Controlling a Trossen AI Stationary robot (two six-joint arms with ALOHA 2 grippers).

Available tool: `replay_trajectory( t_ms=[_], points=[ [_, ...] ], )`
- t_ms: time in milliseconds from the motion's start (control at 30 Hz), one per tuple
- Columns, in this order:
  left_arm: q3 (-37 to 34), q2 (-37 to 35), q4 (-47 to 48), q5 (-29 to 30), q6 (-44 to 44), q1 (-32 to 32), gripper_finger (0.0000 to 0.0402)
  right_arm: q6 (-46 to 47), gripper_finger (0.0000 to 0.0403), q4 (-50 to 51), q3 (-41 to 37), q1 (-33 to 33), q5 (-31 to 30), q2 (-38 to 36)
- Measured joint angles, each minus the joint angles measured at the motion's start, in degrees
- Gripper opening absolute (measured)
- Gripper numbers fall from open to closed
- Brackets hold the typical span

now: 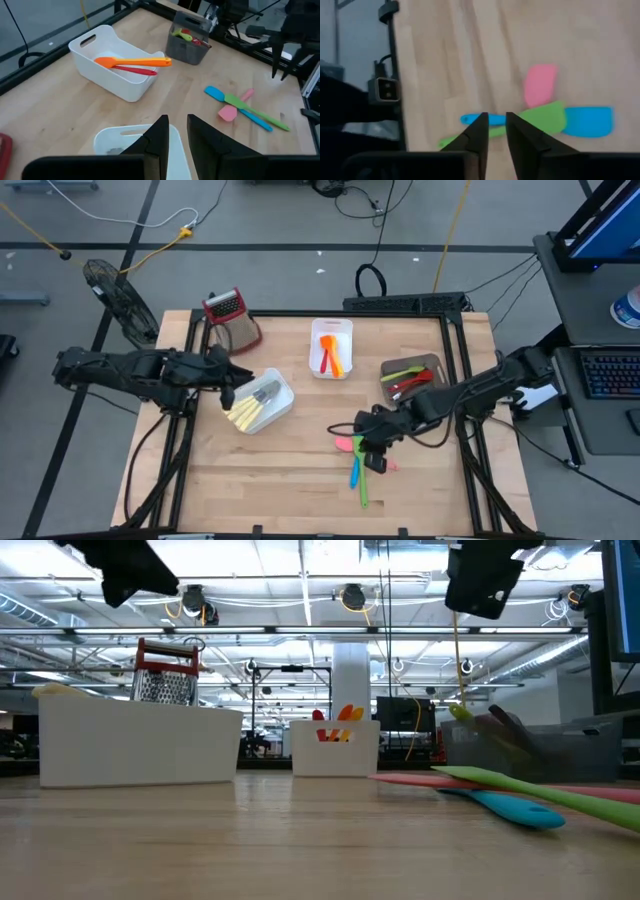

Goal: Pick & Place Kitchen Items
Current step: Put the green spatula into the top white bin

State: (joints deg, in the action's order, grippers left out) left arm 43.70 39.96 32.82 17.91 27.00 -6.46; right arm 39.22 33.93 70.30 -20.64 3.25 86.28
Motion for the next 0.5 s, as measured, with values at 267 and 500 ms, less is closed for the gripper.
replay_trajectory(
  t_ms=[267, 500],
  points=[
    [-3.84, -7.62, 0.62, -1.07, -0.51, 0.0, 0.0069, 3.64, 0.0103, 0.52, 0.36, -2.65, -0.03, 1.62],
    [-3.87, -8.23, 1.37, -1.29, 3.89, 0.0, 0.007, 1.69, 0.0101, 0.92, 0.36, -2.72, 2.33, 1.41]
  ],
)
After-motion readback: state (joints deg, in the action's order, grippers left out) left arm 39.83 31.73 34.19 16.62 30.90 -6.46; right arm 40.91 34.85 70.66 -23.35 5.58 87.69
